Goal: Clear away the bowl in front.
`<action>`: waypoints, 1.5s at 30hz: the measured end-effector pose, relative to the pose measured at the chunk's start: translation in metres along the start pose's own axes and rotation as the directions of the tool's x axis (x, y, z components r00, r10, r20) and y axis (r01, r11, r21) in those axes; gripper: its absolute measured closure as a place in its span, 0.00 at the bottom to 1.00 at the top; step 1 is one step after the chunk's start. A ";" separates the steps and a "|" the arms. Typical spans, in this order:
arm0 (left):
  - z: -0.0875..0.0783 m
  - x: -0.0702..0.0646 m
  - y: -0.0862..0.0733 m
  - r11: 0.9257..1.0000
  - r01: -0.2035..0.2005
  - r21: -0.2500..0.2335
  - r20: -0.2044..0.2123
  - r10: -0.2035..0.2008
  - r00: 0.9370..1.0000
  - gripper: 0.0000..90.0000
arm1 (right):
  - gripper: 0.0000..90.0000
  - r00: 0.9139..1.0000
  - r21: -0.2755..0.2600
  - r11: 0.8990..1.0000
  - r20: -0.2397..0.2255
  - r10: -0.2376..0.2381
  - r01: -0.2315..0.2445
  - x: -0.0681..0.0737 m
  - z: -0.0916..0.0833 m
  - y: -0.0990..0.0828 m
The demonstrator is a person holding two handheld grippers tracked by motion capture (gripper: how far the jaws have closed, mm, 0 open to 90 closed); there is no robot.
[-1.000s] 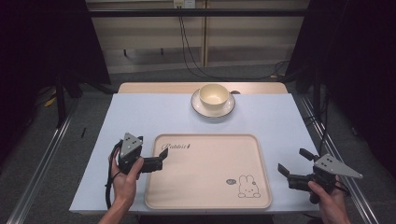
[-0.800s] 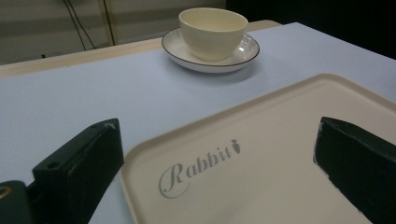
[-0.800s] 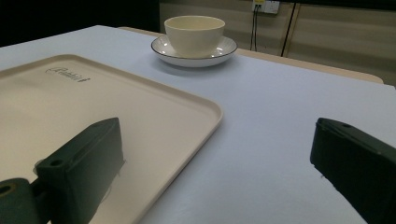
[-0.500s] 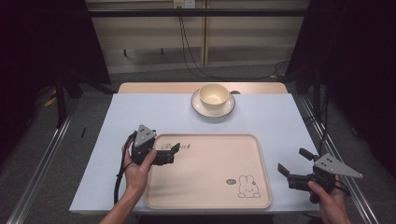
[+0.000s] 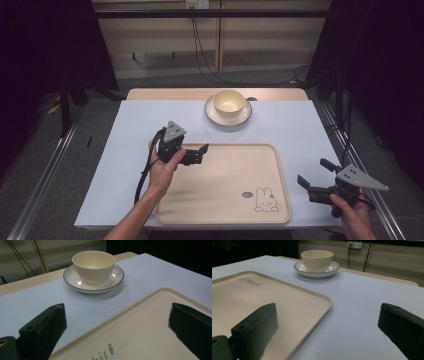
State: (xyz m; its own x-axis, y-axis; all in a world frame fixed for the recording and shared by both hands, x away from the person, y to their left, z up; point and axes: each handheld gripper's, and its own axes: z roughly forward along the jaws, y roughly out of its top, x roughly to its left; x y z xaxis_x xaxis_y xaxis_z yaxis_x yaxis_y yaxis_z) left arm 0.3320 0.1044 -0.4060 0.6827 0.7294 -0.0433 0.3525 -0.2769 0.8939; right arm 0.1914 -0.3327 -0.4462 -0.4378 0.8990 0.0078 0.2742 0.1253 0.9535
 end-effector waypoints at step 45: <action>0.097 0.030 0.073 1.000 -0.017 0.017 -0.054 0.018 0.998 0.04 | 0.03 1.000 0.001 1.000 0.000 0.011 -0.011 -0.001 0.000 0.000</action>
State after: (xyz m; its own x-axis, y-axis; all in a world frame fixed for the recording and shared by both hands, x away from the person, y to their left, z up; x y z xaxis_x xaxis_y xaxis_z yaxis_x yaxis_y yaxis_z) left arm 0.4405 0.0453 -0.3856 0.6534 0.7570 -0.0027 0.3516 -0.3002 0.8867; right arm 0.1917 -0.3341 -0.4461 -0.4349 0.9003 0.0178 0.2801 0.1164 0.9529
